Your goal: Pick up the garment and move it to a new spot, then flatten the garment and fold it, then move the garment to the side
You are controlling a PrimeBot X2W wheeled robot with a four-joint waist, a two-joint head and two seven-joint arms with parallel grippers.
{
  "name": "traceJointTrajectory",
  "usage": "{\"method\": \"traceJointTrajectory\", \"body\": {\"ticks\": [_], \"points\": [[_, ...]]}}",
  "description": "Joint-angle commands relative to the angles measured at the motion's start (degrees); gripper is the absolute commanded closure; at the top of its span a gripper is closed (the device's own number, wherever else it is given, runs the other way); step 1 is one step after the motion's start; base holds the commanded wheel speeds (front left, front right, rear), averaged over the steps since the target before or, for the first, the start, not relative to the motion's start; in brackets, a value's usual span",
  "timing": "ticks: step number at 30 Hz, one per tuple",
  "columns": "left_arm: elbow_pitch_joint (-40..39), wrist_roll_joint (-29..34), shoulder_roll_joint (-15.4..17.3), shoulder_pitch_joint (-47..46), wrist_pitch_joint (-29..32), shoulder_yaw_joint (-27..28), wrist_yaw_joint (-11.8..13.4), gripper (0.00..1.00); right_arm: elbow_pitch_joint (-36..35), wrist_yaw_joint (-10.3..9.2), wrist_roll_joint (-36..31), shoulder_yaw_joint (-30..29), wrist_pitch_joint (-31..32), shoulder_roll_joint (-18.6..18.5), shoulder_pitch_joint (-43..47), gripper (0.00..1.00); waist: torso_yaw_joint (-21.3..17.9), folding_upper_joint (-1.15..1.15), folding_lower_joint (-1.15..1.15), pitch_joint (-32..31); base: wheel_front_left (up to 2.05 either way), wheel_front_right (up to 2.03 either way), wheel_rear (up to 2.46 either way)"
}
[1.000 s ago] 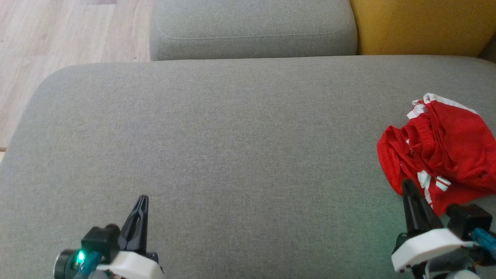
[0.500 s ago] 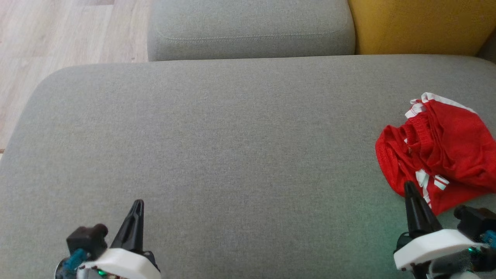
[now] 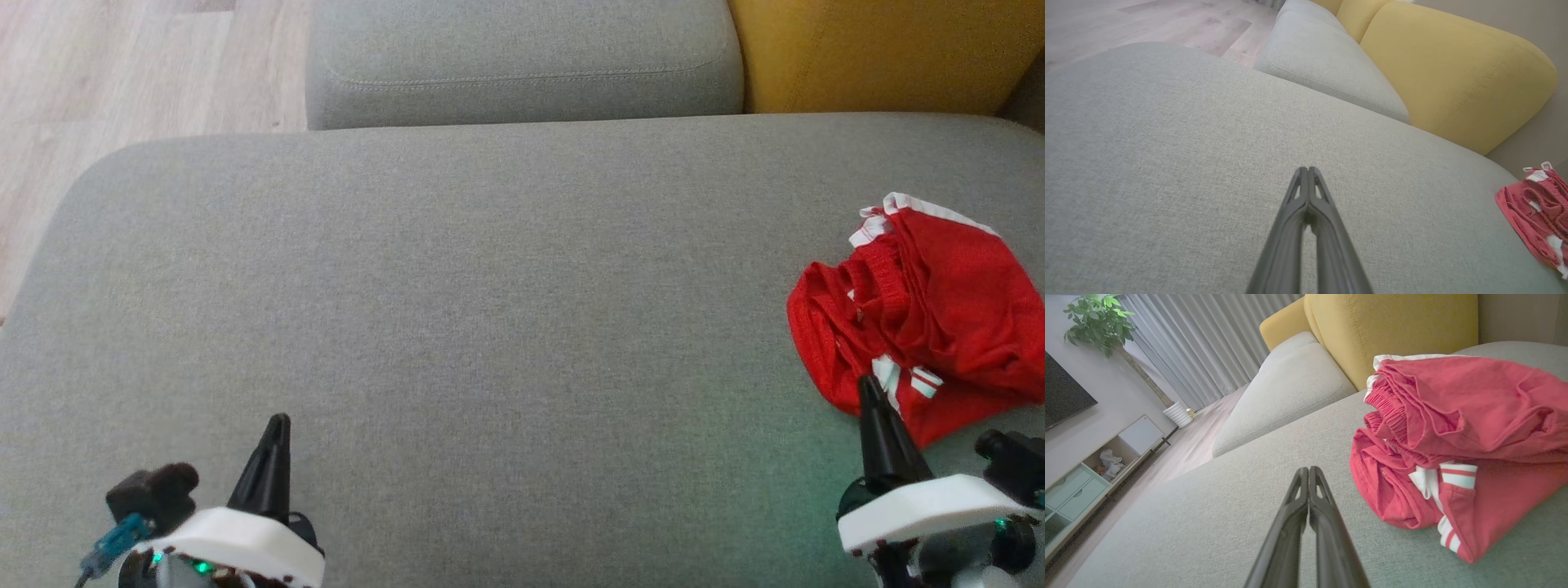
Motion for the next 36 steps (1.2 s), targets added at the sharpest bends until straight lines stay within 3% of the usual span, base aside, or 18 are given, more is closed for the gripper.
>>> {"method": "traceJointTrajectory", "body": {"ticks": [1,36], "points": [[-1.3,-2.0,0.3,-3.3,0.3,1.7,-0.6,1.00,-1.4,0.14,2.4,0.0,0.0,-0.9,-2.9,1.00,-0.1,0.00,0.00,0.0,0.00,0.00,0.00],[1.2,-23.4,-2.5,-6.2,5.0,7.9,-4.7,1.00,2.6,0.25,25.8,-0.7,0.8,-1.2,-6.4,1.00,-0.9,0.00,0.00,0.1,0.00,0.00,0.00]]}}
